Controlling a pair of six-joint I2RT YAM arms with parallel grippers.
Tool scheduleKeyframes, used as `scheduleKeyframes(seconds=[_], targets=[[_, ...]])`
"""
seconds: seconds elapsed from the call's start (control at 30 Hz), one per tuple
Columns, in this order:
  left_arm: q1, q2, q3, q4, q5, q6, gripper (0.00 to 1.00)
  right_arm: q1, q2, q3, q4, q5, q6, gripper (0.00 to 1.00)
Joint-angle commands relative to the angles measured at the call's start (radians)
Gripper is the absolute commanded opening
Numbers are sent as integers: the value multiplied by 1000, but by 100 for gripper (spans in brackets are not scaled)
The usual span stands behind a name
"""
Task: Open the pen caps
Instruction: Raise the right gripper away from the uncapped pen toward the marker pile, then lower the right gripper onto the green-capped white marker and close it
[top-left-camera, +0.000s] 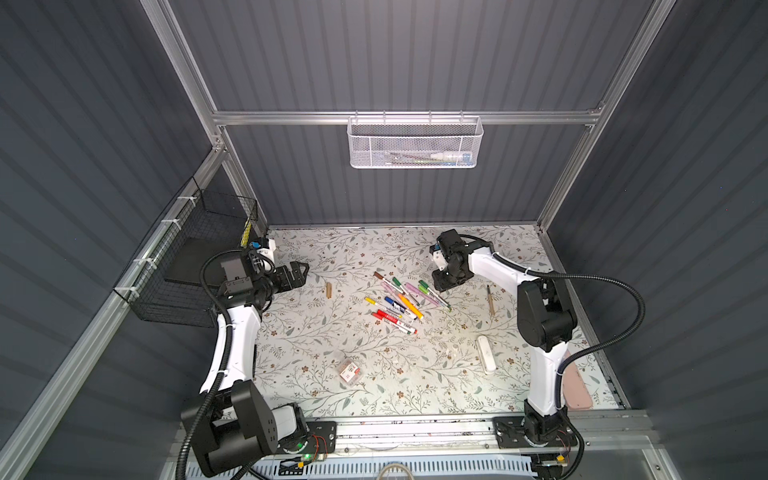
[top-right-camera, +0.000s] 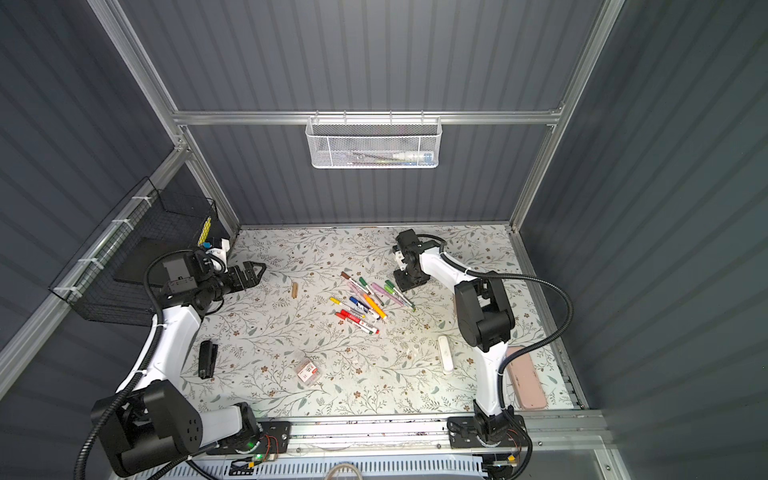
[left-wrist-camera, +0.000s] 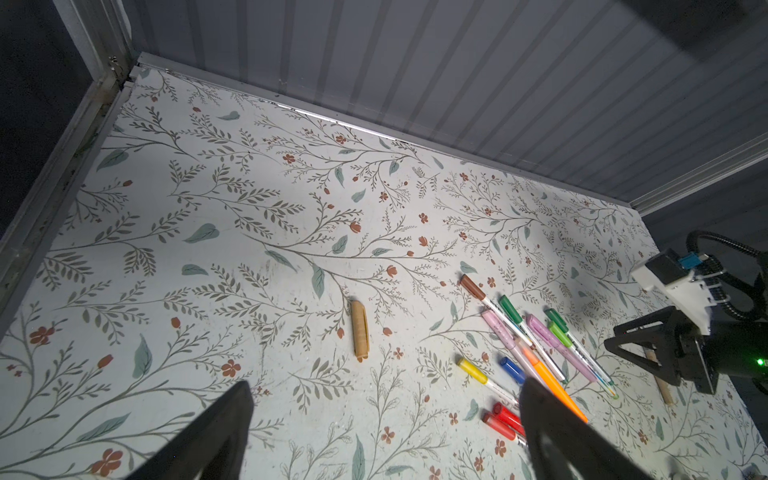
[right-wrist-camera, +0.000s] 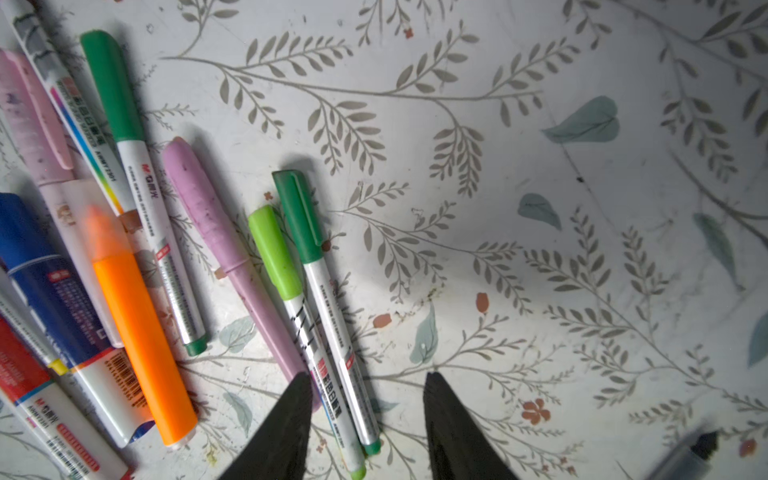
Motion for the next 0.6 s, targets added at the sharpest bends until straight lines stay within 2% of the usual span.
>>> scheduleKeyframes(seconds=[0.0, 0.57], targets=[[10, -3, -10, 7, 8, -2, 100, 7, 28, 18, -29, -13, -23, 45], [33, -1, -16, 19, 14, -18, 100, 16, 100, 48, -39, 2, -34, 34]])
